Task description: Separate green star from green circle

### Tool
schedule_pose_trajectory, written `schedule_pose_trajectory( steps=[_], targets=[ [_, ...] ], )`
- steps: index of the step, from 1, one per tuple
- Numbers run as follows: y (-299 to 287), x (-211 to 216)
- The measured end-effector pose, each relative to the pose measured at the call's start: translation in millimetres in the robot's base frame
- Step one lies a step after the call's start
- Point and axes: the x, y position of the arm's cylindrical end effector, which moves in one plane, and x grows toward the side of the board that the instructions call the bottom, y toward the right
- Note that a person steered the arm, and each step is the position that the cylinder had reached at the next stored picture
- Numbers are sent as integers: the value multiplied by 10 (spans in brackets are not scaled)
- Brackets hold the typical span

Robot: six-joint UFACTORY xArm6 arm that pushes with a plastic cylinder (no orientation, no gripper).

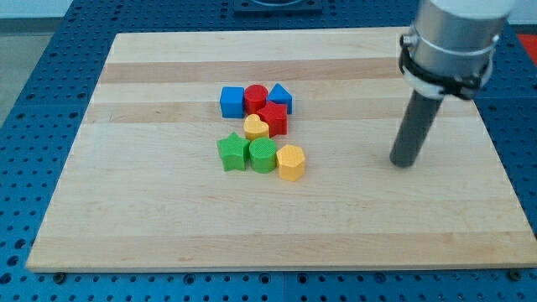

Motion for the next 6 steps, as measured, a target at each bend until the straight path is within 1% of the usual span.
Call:
schedule_pose_trajectory(
  steps=[1,2,3,4,5,6],
  targets=[
    [-170,205],
    [-713,337],
    [-1367,337],
    [-1862,334],
    [-1935,334],
    [-1954,165]
  ],
)
